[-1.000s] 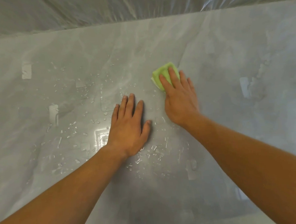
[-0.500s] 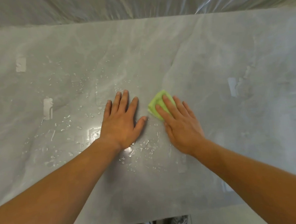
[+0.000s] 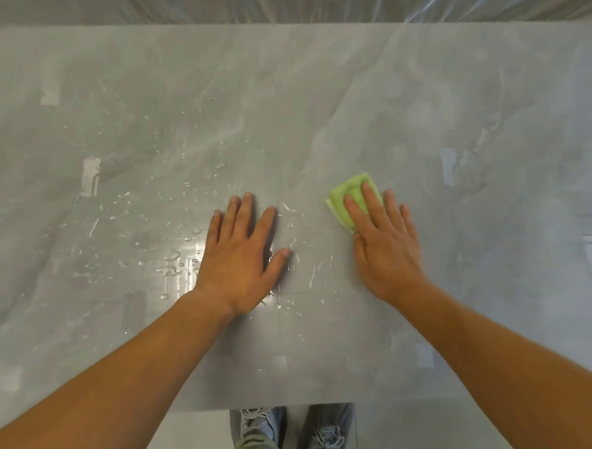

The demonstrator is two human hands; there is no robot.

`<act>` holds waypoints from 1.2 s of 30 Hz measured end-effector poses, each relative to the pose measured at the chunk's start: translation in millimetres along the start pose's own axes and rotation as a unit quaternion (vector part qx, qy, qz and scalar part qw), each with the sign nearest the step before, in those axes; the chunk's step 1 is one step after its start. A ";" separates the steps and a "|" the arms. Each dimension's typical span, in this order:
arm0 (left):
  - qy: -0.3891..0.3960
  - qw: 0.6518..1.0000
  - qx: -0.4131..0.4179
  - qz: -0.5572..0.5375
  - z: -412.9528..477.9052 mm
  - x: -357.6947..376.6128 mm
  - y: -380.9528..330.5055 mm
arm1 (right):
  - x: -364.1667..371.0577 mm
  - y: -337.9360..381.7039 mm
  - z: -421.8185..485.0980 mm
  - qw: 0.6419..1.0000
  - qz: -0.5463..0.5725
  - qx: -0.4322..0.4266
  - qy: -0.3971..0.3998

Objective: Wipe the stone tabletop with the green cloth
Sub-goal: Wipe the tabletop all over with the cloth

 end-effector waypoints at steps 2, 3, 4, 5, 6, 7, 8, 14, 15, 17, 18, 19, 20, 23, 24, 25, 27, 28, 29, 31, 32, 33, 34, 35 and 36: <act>0.001 1.000 -0.008 -0.001 -6.0 3.6 -2.2 | -3.4 -10.6 -9.3 0.995 0.034 0.084 -0.052; 0.002 1.000 -0.011 -0.002 -8.7 5.9 -2.6 | 0.8 -5.7 -18.0 0.992 0.036 0.097 -0.067; 0.002 1.000 -0.015 -0.002 -11.3 8.0 -2.5 | 7.5 3.4 -27.9 0.993 0.031 0.090 -0.068; 0.002 1.000 -0.021 -0.002 -14.6 10.1 -1.9 | 15.1 14.6 -37.6 0.996 0.021 0.062 -0.055; 0.000 1.000 -0.029 -0.004 -18.2 12.1 -1.1 | 22.2 23.4 -45.4 0.999 0.008 0.021 -0.029; -0.002 0.999 -0.035 -0.006 -21.7 14.0 -0.5 | 26.8 27.7 -50.4 1.000 -0.008 -0.021 0.000; -0.005 0.999 -0.037 -0.009 -25.2 15.4 -0.4 | 27.7 27.1 -51.0 0.998 -0.021 -0.055 0.022; -0.008 1.000 -0.016 -0.009 -37.2 19.2 -0.3 | 16.6 18.8 -38.9 0.995 0.030 0.071 -0.069; -0.009 1.000 -0.011 -0.005 -38.8 20.1 -0.3 | 23.7 29.9 -44.9 0.994 0.029 0.074 -0.073; -0.010 1.000 -0.003 -0.002 -43.4 21.5 -0.8 | 41.1 51.6 -60.6 0.999 0.001 0.017 -0.035; -0.010 1.000 0.001 0.000 -45.9 22.0 -0.9 | 47.1 55.3 -66.7 1.000 -0.014 -0.019 -0.010; -0.009 1.000 0.004 0.002 -48.8 22.5 -0.8 | 48.4 54.1 -68.9 0.999 -0.021 -0.049 0.009; -0.007 1.000 0.007 0.004 -51.6 23.3 -0.2 | 45.7 48.6 -67.6 0.997 -0.022 -0.066 0.019; 0.000 1.000 0.016 0.013 -56.5 24.9 2.6 | 30.0 22.0 -58.0 1.000 0.004 -0.008 -0.019; 0.003 1.000 0.018 0.018 -57.6 25.9 3.9 | 26.3 17.1 -57.1 0.998 0.023 0.033 -0.044; 0.004 0.999 0.021 0.024 -58.7 27.2 4.7 | 25.6 19.1 -58.9 0.995 0.036 0.067 -0.067; 0.001 0.999 0.028 0.033 -60.8 29.7 4.8 | 35.0 36.8 -69.5 0.991 0.040 0.095 -0.084; -0.002 0.999 0.031 0.031 -61.7 30.8 4.3 | 43.4 48.4 -76.9 0.994 0.032 0.080 -0.067; -0.004 0.999 0.033 0.027 -62.6 31.9 3.7 | 51.7 57.8 -84.3 0.998 0.016 0.047 -0.039; -0.002 0.999 0.033 0.027 -63.4 34.2 3.8 | 58.3 63.2 -94.4 0.999 -0.007 -0.036 0.006; 0.001 0.999 0.034 0.033 -63.6 35.0 4.4 | 54.8 56.8 -95.0 0.998 -0.007 -0.059 0.012; 0.002 0.999 0.035 0.037 -63.5 35.7 4.9 | 49.7 46.4 -93.8 0.998 -0.001 -0.058 0.006; 0.002 0.999 0.036 0.040 -63.4 35.9 5.3 | 44.3 34.5 -92.5 0.999 0.009 -0.032 -0.012; 0.003 0.998 0.037 0.041 -63.2 36.1 5.5 | 38.6 25.1 -92.0 0.999 0.024 0.012 -0.036; 0.004 0.998 0.038 0.042 -63.3 36.6 5.7 | 36.3 21.9 -93.6 0.996 0.040 0.058 -0.061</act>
Point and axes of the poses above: each hand's wrist, its own z-axis towards the middle knuckle, its own x-axis out of the palm, y = z × x, the point moved 4 cm from there along z, towards the middle knuckle, and after that the axes turned 14 degrees about z, right-handed, at the moved point
